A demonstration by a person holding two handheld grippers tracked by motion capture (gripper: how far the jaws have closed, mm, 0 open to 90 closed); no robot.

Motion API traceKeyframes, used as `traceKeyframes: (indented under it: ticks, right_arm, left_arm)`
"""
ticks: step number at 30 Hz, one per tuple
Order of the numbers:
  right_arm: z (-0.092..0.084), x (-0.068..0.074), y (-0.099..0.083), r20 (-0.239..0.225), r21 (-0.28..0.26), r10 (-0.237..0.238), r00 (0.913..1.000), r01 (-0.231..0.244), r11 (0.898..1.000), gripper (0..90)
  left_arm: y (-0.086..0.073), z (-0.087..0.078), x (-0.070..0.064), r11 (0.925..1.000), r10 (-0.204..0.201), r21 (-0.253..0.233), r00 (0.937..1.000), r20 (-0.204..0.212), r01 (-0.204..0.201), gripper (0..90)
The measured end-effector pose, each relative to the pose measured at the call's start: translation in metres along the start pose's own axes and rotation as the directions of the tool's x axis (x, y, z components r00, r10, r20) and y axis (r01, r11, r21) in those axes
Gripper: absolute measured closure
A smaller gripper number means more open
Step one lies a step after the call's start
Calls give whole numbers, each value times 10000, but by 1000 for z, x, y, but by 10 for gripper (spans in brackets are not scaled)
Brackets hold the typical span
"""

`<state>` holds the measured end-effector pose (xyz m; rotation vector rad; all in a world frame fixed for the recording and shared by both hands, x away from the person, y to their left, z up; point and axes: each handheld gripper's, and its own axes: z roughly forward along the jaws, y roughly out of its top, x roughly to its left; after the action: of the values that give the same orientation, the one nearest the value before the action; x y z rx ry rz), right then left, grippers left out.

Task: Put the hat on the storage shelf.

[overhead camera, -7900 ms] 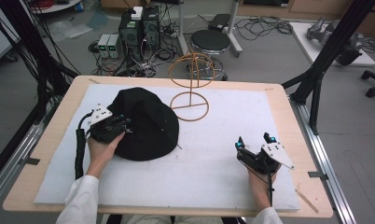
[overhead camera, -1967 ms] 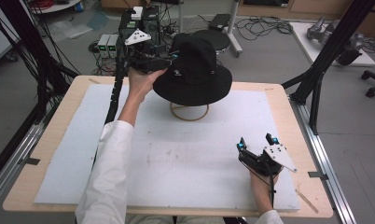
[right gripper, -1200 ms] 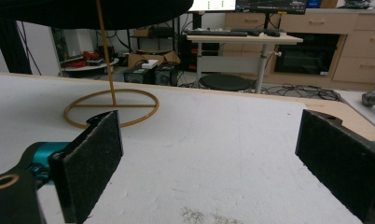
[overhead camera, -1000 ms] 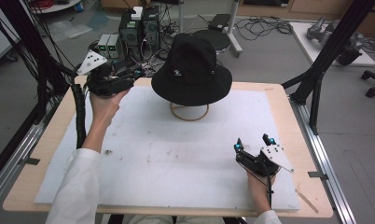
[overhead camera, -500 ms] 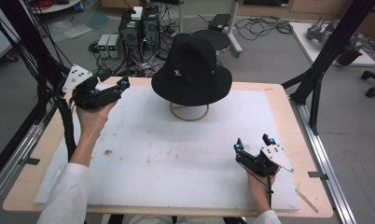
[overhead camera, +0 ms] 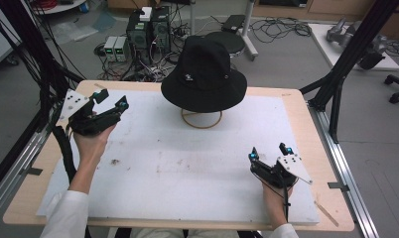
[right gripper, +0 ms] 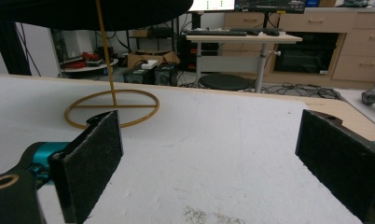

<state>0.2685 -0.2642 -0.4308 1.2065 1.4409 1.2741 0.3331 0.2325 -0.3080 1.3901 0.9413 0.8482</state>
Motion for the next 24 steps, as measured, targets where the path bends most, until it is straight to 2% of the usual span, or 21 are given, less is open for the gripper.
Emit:
traceKeyframes:
  ticks: [4,7,11,12,14,20,23,24]
  right_arm:
    - [-1,0,0,48,-15,79,10000,-79,10000,65]
    - [0,-1,0,72,-21,77,9999,-77,10000,65]
    - [0,-1,0,90,-11,49,9999,-49,10000,65]
    - [0,-1,0,76,36,99,9999,-99,9999,65]
    - [0,0,0,61,6,57,10000,-57,10000,65]
    - [0,0,-1,59,6,32,10000,-32,10000,65]
    - [0,0,-1,51,6,36,10000,-36,10000,65]
    - [0,0,-1,69,7,31,10000,-31,10000,65]
  left_arm:
    - [-13,-8,6,9996,-165,-229,9993,-337,157,318]
    - [-22,-13,9,9992,-291,-300,9986,-437,278,307]
    - [-32,-16,8,9997,-47,-241,9988,-485,36,292]
    - [-40,-18,7,9999,36,-147,9992,-404,-42,286]
    - [-46,-21,6,9998,148,-151,9991,-385,-154,278]
    - [-60,-26,6,9998,148,-141,9987,-496,-155,272]
    - [-71,-28,6,9996,277,10,9979,-588,-277,272]
    - [-80,-29,7,9996,259,112,9975,-661,-252,272]
